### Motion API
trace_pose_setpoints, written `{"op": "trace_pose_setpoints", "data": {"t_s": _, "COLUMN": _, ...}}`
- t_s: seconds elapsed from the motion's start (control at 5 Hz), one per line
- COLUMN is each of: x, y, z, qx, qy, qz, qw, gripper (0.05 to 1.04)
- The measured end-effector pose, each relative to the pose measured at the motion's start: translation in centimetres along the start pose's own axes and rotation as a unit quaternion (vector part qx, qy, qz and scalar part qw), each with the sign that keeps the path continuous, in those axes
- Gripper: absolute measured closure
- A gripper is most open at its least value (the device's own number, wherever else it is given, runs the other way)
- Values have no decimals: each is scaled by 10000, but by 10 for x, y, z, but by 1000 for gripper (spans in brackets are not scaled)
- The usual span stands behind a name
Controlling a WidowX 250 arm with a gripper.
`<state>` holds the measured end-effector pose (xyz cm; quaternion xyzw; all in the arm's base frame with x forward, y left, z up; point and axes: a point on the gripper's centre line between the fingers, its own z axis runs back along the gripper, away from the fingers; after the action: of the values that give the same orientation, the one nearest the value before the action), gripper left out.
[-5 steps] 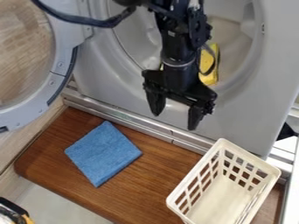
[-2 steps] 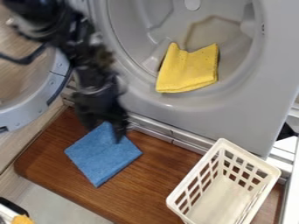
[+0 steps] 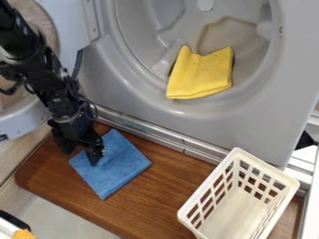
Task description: Move the blue cloth to the right side of the table
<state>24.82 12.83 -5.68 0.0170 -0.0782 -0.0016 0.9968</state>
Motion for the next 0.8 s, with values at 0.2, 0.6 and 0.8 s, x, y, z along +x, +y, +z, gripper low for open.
{"op": "trace_pose_setpoints", "data": {"t_s": 0.2, "x": -3, "y": -8, "z": -20, "qx": -53, "qy": 30, "qz": 48, "qw": 10000, "gripper": 83}}
{"op": "trace_pose_setpoints", "data": {"t_s": 0.6, "x": 9, "y": -38, "z": -22, "qx": -73, "qy": -183, "qz": -91, "qw": 9998, "gripper": 83}}
{"op": "trace_pose_setpoints", "data": {"t_s": 0.8, "x": 17, "y": -78, "z": -23, "qx": -278, "qy": -221, "qz": -117, "qw": 9993, "gripper": 83}}
